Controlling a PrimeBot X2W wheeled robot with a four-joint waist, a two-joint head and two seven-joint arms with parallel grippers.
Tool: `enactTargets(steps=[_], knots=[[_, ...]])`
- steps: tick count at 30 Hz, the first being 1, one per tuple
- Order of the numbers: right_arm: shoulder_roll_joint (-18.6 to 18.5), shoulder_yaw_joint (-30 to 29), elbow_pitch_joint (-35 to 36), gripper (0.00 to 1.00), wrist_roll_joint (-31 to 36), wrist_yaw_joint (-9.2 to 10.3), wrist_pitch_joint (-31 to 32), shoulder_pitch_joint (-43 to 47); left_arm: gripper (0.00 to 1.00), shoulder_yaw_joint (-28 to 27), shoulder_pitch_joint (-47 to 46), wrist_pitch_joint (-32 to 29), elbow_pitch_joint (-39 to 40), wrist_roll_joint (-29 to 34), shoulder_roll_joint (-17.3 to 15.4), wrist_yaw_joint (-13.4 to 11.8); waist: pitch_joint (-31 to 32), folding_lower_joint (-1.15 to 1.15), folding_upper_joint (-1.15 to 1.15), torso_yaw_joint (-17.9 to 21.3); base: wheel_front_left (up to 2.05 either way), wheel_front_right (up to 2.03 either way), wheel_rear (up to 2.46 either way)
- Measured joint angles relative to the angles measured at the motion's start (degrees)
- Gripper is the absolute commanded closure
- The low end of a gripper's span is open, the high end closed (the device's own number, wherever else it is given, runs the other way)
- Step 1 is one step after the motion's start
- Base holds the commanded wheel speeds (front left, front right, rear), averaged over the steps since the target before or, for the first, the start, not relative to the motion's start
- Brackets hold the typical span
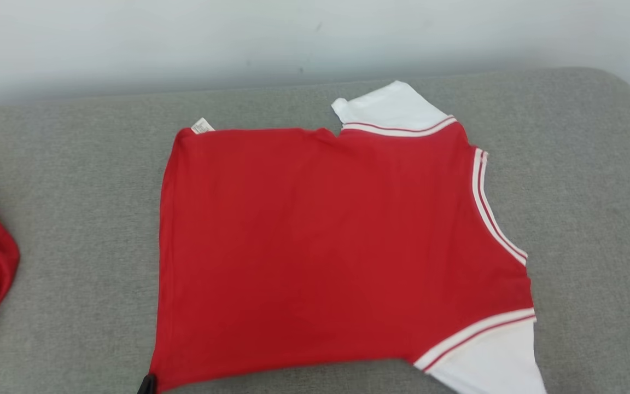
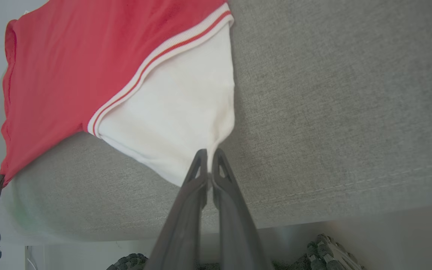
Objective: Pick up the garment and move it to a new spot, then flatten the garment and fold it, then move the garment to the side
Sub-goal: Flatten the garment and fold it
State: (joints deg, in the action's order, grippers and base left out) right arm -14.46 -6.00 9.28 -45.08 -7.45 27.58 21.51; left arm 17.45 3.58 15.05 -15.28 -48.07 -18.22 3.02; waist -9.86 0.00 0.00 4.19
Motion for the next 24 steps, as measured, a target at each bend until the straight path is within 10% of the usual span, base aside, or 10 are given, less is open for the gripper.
enactTargets(steps=[11,24], knots=[[2.65,-0.66,3.99,1.00,0.21,0.00,3.82,1.45,1.00,-1.88,1.85,0.00,-0.15,5.32,0.62,-0.07,1.49,0.00,0.00,-1.24,0.00,0.00,0.00],[2.15,-0.01,5.02,1.00,0.18,0.00,5.27,-18.27,1.00,-0.80,-7.37,-2.65,1.38,8.84,-2.13,1.68,1.28,0.01,0.01,-0.15,0.00,0.00,0.00]])
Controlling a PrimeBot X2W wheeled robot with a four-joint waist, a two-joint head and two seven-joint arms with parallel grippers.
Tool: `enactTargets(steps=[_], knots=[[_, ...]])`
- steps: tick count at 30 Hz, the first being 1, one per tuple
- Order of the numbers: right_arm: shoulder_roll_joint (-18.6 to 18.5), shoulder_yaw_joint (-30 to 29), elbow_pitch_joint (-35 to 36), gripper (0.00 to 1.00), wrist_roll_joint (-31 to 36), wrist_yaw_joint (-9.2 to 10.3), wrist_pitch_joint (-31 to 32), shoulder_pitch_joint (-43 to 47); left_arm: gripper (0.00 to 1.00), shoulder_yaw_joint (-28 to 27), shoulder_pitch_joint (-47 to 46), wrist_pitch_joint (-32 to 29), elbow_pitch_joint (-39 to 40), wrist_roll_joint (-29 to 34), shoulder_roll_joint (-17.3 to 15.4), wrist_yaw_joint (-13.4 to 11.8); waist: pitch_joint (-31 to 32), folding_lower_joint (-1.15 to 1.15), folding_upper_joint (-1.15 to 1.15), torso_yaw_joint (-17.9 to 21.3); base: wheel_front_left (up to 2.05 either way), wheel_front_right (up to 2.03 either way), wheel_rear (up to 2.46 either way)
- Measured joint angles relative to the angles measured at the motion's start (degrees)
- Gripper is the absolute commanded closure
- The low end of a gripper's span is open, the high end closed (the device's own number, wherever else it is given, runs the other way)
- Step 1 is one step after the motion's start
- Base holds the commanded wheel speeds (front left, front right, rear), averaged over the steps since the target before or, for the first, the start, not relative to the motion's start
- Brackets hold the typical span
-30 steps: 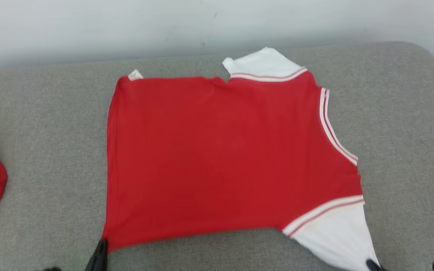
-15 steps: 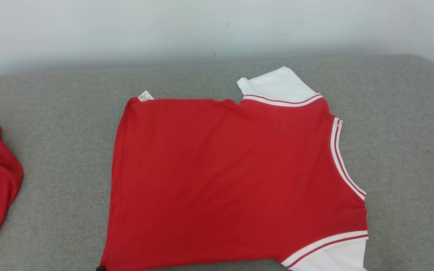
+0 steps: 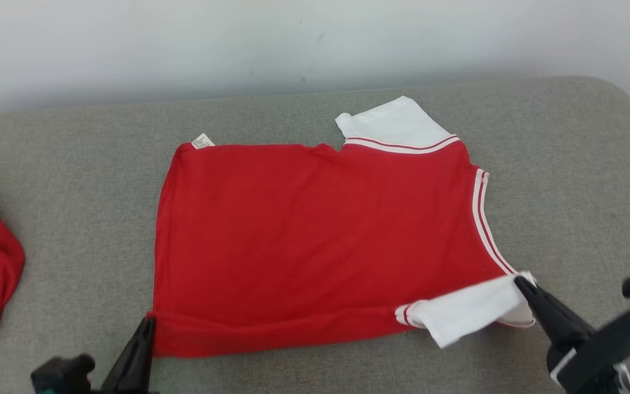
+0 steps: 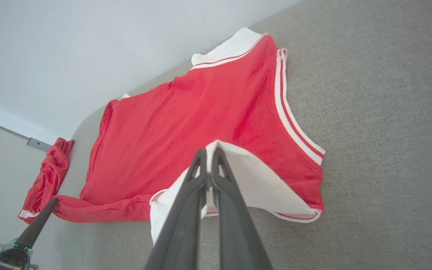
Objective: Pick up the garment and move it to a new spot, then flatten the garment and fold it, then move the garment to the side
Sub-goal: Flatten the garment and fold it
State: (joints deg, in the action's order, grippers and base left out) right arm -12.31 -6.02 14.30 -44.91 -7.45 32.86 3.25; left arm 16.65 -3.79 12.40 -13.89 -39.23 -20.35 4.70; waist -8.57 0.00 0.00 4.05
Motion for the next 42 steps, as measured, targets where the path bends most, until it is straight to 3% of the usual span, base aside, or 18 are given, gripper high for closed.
enactTargets(steps=[7,13,25,26,27,28,33,42], knots=[[-1.32,3.02,-14.70,1.00,3.01,0.00,-0.97,-15.21,1.00,2.43,-8.79,-2.40,-5.06,0.41,-0.01,1.38,-0.94,0.01,0.00,-0.90,0.00,0.00,0.00],[-1.49,5.30,-25.14,1.00,4.14,0.00,-3.57,-23.17,1.00,4.07,-14.38,-2.55,-10.47,0.38,0.38,1.97,-1.91,0.01,0.00,-1.72,0.00,0.00,0.00],[-2.14,10.46,-43.98,1.00,5.27,0.00,-12.74,-32.91,1.00,9.38,-21.46,-0.22,-20.16,-0.82,1.00,2.79,-3.45,0.01,0.00,-3.26,0.00,0.00,0.00],[-2.38,11.07,-45.03,0.86,5.78,0.00,-14.00,-33.31,0.93,9.98,-21.64,0.07,-20.54,-1.47,1.01,2.79,-3.39,0.01,0.00,-3.27,0.00,0.00,0.00],[-2.74,11.83,-45.84,0.50,6.57,0.00,-15.58,-33.66,0.55,10.45,-21.89,0.30,-20.90,-1.97,0.94,2.79,-3.32,0.01,0.00,-3.26,0.00,0.00,0.00],[-3.20,12.66,-46.38,0.00,7.05,0.00,-17.17,-33.94,0.00,10.77,-22.14,0.92,-21.08,-1.97,0.87,2.79,-3.22,0.01,0.00,-3.23,0.00,0.00,0.00],[-4.93,17.09,-47.46,0.00,7.98,0.00,-24.53,-33.72,0.00,11.41,-21.90,2.14,-22.35,-2.45,0.65,2.80,-2.20,0.01,0.00,-3.07,0.00,0.00,0.00],[-9.22,20.11,-44.98,0.00,5.73,0.00,-34.54,-25.33,0.00,6.10,-15.55,2.64,-17.68,1.11,1.19,2.78,-0.14,-0.01,0.00,-3.08,0.00,0.00,0.00]])
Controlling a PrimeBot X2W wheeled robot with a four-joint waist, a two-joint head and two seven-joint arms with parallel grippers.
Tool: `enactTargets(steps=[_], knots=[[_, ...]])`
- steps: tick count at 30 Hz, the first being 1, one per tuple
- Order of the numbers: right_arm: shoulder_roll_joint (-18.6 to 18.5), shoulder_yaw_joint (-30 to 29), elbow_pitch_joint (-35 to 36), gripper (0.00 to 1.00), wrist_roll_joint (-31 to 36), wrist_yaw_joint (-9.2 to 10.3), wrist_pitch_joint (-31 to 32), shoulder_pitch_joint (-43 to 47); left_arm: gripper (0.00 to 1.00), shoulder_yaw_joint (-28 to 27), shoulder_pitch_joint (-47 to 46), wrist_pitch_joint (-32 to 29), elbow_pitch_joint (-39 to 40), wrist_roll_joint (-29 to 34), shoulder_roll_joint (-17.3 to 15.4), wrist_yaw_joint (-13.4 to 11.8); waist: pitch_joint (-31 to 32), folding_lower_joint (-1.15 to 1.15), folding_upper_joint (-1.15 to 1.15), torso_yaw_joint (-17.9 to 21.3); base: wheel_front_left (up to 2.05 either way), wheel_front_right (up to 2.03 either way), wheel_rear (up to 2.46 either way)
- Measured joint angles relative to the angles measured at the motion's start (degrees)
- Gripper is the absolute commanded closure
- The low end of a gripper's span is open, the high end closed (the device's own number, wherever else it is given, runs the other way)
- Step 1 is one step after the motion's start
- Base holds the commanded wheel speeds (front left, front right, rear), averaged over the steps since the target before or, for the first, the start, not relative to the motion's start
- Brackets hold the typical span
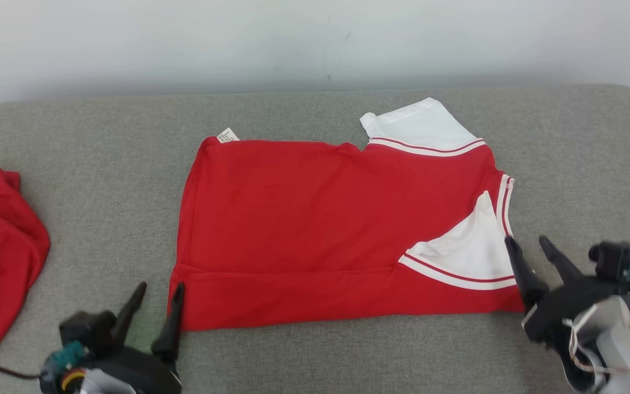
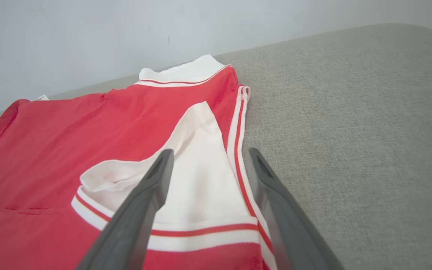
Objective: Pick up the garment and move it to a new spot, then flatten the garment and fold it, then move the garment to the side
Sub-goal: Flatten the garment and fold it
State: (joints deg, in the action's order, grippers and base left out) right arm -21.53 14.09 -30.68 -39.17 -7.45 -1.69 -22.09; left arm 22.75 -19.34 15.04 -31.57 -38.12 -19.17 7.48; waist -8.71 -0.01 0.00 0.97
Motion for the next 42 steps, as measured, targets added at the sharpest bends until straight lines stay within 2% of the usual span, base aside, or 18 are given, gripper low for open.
enactTargets(steps=[8,20,21,22,23,27,32,42], knots=[[-2.99,1.56,2.41,0.00,7.81,0.00,-4.66,7.28,0.00,-1.98,5.47,0.01,2.40,6.11,2.98,-0.40,-0.29,0.00,0.00,-0.34,0.00,0.00,0.00],[-0.32,-0.35,-0.62,0.00,12.06,0.00,-4.80,9.18,0.00,-4.31,5.71,0.01,-2.03,10.73,5.53,-0.35,-1.02,0.00,0.00,-0.38,0.00,0.00,0.00],[0.31,-0.26,-1.25,0.19,12.09,0.00,-4.39,9.19,0.05,-4.38,4.94,0.01,-3.41,11.44,6.00,-0.34,-1.00,0.00,0.00,-0.45,0.00,0.00,0.00],[0.52,-0.20,-1.42,1.00,12.09,0.00,-4.39,9.18,0.87,-4.49,4.63,0.01,-3.88,11.72,6.32,-0.34,-1.00,0.00,0.00,-0.47,0.00,0.00,0.00],[0.56,-0.14,-1.56,1.00,12.09,0.00,-4.39,9.18,1.00,-4.61,4.31,0.01,-4.24,11.83,6.70,-0.34,-0.97,0.00,0.00,-0.50,0.00,0.00,0.00],[0.93,-0.49,-1.97,1.00,12.14,-0.01,-5.00,9.37,1.00,-4.87,3.95,0.01,-4.95,12.49,8.09,-0.05,-0.50,0.01,0.00,-0.66,0.00,0.00,0.00],[0.98,-2.43,-0.86,1.00,11.39,-0.01,-6.47,12.43,1.00,-5.79,6.54,0.01,-2.82,11.48,7.95,0.03,1.01,0.01,0.00,-0.95,0.00,0.00,0.00],[0.76,-8.79,10.92,1.00,10.22,-0.02,-4.33,26.20,1.00,-6.36,16.30,0.01,4.34,8.70,6.79,0.08,4.37,0.00,0.00,-1.75,0.00,0.00,0.00]])
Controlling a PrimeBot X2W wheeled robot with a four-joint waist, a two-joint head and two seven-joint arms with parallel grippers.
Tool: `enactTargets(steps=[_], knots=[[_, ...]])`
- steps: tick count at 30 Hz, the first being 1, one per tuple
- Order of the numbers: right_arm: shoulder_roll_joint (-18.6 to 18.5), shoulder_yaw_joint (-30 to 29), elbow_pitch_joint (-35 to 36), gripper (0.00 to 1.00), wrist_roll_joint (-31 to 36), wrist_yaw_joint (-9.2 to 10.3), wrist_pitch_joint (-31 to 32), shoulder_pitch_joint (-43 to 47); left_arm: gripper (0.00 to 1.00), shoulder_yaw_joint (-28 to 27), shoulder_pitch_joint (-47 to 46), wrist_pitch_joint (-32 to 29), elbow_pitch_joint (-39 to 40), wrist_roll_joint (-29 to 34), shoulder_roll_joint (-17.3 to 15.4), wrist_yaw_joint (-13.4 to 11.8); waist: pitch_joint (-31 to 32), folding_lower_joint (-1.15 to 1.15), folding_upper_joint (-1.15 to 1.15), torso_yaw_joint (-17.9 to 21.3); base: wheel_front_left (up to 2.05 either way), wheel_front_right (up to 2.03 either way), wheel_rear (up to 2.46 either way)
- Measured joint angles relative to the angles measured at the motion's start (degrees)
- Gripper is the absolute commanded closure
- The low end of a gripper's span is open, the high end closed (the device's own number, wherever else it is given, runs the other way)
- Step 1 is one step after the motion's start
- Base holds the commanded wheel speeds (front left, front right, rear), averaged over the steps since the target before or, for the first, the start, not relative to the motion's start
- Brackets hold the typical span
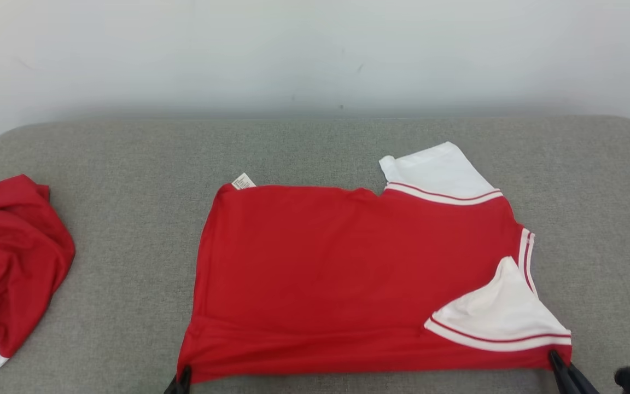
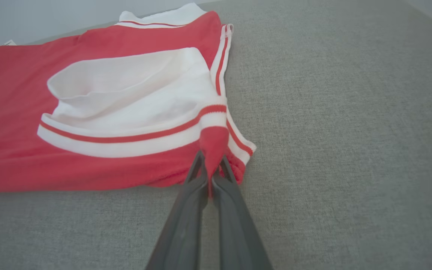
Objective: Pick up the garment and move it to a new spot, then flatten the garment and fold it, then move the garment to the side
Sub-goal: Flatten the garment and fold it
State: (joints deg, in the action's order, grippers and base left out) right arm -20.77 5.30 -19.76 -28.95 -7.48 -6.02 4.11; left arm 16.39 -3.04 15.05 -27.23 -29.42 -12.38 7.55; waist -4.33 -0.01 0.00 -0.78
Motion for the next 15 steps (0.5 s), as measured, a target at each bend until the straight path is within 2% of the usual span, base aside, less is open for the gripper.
enactTargets(steps=[5,10,11,12,13,14,15], knots=[[1.68,-3.42,6.37,1.00,0.32,-0.09,3.77,5.78,1.00,-1.42,3.81,0.00,2.16,-0.82,0.25,0.00,0.06,0.00,0.00,0.42,0.00,0.00,0.00],[3.80,-4.60,8.51,1.00,0.92,-0.09,6.10,7.79,1.00,-1.62,4.49,0.00,1.51,-0.75,0.58,-0.02,-0.24,0.00,0.00,0.70,0.00,0.00,0.00],[3.80,-4.60,8.51,0.86,0.92,-0.09,6.10,7.79,1.00,-1.62,4.49,0.00,1.51,-0.75,0.58,-0.02,-0.24,0.00,0.00,0.70,0.00,0.00,0.00],[4.12,-4.86,8.82,0.27,1.38,-0.09,6.32,7.79,0.89,-1.60,4.45,0.00,1.01,-0.52,0.60,-0.07,-0.22,0.00,0.00,0.70,0.00,0.00,0.00],[4.55,-5.14,9.34,0.00,1.81,-0.09,6.31,7.80,0.55,-1.67,4.44,0.00,0.80,0.05,0.58,-0.12,-0.15,0.01,0.00,0.70,0.00,0.00,0.00],[4.90,-5.41,9.70,0.00,1.90,-0.09,6.35,7.80,0.10,-2.03,4.39,0.00,0.98,0.54,0.66,-0.16,-0.08,0.01,0.00,0.66,0.00,0.00,0.00],[5.11,-5.57,10.06,0.00,1.93,-0.09,6.27,7.80,0.00,-2.58,4.36,0.00,1.45,0.79,0.78,-0.16,0.02,0.01,0.00,0.62,0.00,0.00,0.00]])
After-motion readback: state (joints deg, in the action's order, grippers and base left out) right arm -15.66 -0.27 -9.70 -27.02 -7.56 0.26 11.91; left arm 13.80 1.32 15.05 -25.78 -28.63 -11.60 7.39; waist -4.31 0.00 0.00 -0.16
